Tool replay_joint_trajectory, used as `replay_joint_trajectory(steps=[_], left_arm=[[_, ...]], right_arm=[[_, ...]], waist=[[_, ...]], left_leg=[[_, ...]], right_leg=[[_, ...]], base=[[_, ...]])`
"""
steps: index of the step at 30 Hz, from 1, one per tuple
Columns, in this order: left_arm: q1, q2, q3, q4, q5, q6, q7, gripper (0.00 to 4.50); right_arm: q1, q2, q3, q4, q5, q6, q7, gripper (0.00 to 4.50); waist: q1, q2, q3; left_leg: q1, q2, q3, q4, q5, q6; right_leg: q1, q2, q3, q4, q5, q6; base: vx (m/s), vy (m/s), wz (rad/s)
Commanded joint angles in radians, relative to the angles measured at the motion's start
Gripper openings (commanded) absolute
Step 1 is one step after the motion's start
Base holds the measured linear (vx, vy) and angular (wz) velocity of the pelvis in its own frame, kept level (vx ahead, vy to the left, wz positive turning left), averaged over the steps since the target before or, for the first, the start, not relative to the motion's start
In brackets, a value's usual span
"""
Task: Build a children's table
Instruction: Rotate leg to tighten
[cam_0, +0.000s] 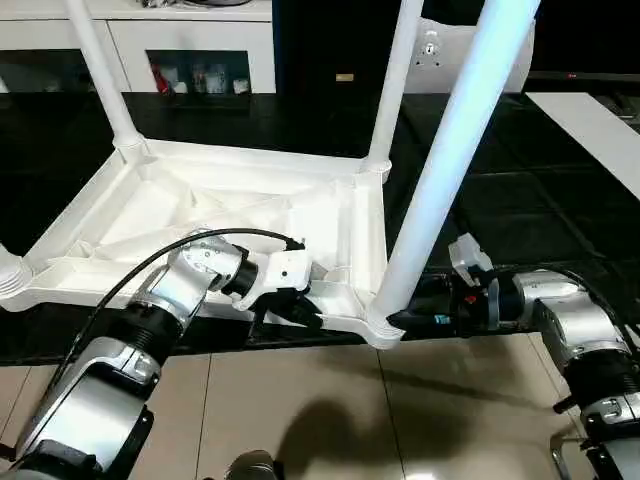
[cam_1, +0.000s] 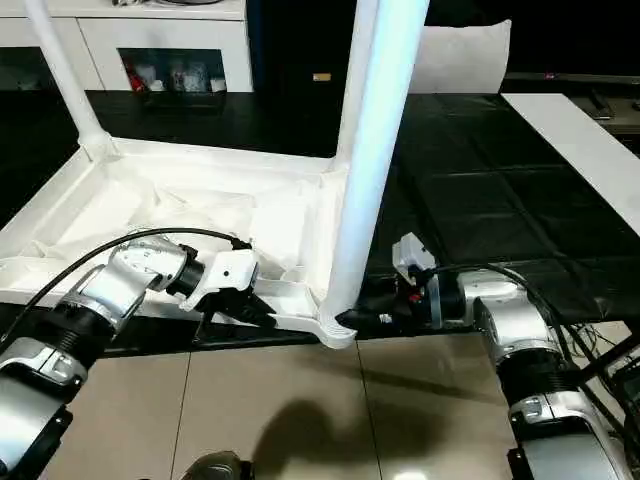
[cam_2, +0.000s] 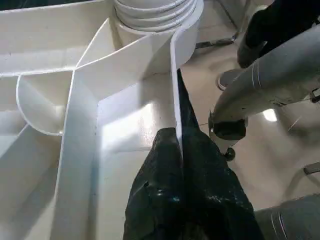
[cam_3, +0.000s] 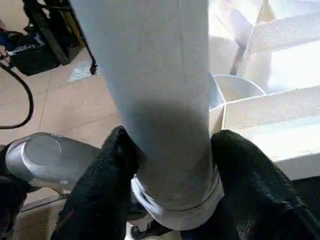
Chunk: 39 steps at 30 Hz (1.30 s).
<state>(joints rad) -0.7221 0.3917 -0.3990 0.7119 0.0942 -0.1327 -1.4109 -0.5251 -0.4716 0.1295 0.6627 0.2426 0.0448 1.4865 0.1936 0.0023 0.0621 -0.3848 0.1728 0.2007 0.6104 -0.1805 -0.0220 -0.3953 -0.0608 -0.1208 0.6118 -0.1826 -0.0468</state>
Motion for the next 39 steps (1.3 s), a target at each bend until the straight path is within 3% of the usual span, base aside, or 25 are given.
replay_joint_trajectory(steps=[1,11,15,16,17,19,23,26,34,39], left_arm=[[0.012,-0.002,-0.034,-0.03,0.012,-0.004,-0.039,0.0],[0.016,0.002,-0.034,-0.034,0.011,0.004,-0.037,0.0],[0.02,0.001,-0.034,-0.033,0.014,0.002,-0.029,0.0],[0.021,0.002,-0.035,-0.032,0.016,0.0,-0.025,0.0],[0.021,0.002,-0.035,-0.032,0.016,-0.001,-0.024,0.0],[0.021,0.002,-0.035,-0.032,0.016,0.0,-0.023,0.0],[0.02,0.003,-0.034,-0.029,0.016,0.001,-0.023,0.0],[0.02,0.006,-0.034,-0.028,0.018,0.0,-0.023,0.0],[0.019,0.005,-0.031,-0.025,0.016,0.005,-0.02,0.0],[0.026,-0.018,-0.002,-0.052,-0.025,0.104,-0.011,0.0]], right_arm=[[-0.009,0.012,0.009,0.007,-0.003,-0.008,0.0,2.26],[-0.003,0.029,0.018,0.01,-0.019,-0.032,-0.004,1.97],[-0.012,0.052,0.015,0.009,-0.006,0.05,-0.031,1.97],[-0.015,0.053,0.017,0.001,0.005,0.088,-0.024,2.52],[-0.015,0.053,0.018,-0.002,0.004,0.091,-0.023,2.66],[-0.013,0.051,0.022,-0.015,0.005,0.097,-0.02,2.69],[-0.015,0.057,0.025,-0.002,-0.029,0.039,-0.059,3.08],[-0.015,0.055,0.019,-0.003,-0.012,0.072,-0.033,2.73],[-0.012,0.044,0.012,-0.025,0.006,0.116,-0.009,2.46],[-0.012,0.069,-0.026,-0.072,0.046,0.203,-0.089,2.4]], waist=[[-0.007,-0.002,-0.08],[-0.011,-0.001,-0.078],[-0.017,-0.002,-0.077],[-0.021,-0.002,-0.076],[-0.021,-0.002,-0.076],[-0.026,-0.002,-0.075],[-0.023,0.001,-0.078],[-0.022,0.001,-0.079],[-0.021,-0.002,-0.078],[-0.024,-0.002,-0.075]], left_leg=[[0.024,0.088,-0.042,-0.066,-0.164,0.063],[0.027,0.088,-0.043,-0.069,-0.179,0.054],[0.026,0.088,-0.044,-0.07,-0.183,0.055],[0.027,0.087,-0.044,-0.071,-0.196,0.052],[0.027,0.087,-0.044,-0.071,-0.196,0.052],[0.028,0.087,-0.044,-0.072,-0.208,0.044],[0.032,0.091,-0.044,-0.072,-0.197,0.036],[0.03,0.09,-0.043,-0.071,-0.189,0.04],[0.029,0.089,-0.043,-0.072,-0.189,0.041],[0.028,0.09,-0.044,-0.073,-0.187,0.038]], right_leg=[[0.048,-0.128,0.074,-0.082,-0.261,-0.156],[0.047,-0.127,0.075,-0.083,-0.281,-0.154],[0.048,-0.127,0.074,-0.085,-0.289,-0.156],[0.048,-0.127,0.073,-0.088,-0.312,-0.153],[0.048,-0.127,0.073,-0.088,-0.312,-0.153],[0.048,-0.127,0.073,-0.093,-0.345,-0.14],[0.044,-0.128,0.076,-0.085,-0.297,-0.154],[0.046,-0.127,0.076,-0.081,-0.261,-0.167],[0.047,-0.129,0.077,-0.085,-0.297,-0.149],[0.048,-0.128,0.076,-0.084,-0.304,-0.152]], base=[[0.0,0.0,0.0],[0.0,0.0,0.0],[0.0,0.0,0.0],[0.0,0.0,0.0],[0.0,0.0,0.0],[0.0,0.0,0.0],[0.0,0.0,0.0],[0.0,0.0,0.0],[0.0,0.0,0.0],[0.0,0.0,0.0]])
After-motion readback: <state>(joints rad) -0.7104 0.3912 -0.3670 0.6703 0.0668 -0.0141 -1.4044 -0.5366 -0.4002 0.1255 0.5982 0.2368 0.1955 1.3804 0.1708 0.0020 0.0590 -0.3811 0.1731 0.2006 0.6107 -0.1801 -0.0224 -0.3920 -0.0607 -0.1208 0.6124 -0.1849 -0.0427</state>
